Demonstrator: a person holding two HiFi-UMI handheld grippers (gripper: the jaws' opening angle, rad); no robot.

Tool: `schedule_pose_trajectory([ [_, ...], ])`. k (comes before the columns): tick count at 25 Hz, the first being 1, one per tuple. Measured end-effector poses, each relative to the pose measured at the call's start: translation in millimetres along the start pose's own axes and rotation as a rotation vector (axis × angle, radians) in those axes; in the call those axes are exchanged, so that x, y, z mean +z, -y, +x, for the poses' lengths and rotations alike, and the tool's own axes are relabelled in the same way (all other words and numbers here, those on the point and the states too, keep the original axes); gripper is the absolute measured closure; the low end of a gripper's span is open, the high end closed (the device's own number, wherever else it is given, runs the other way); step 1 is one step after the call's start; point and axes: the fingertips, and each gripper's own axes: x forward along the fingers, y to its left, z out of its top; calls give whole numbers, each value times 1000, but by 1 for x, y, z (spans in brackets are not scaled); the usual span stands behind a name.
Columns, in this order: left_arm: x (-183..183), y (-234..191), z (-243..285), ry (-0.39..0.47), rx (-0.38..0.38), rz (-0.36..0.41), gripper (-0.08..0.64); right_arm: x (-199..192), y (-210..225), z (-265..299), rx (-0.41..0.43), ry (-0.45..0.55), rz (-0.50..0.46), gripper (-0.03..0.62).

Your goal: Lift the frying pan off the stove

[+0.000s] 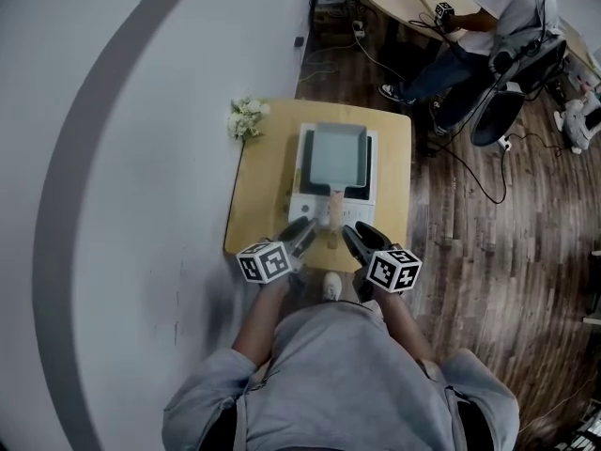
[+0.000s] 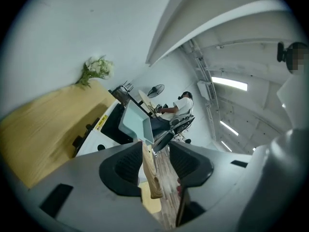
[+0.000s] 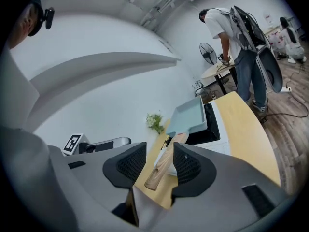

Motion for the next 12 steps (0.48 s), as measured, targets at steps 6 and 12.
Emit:
schedule_pose_trajectory([
  [6,-14,-21,35,-101,-41,-126,387,-22,10,19,61,-99,106,425],
  [12,-21,-36,59,-162,-66,-209,380,-40,12,35,114,-162,186,420],
])
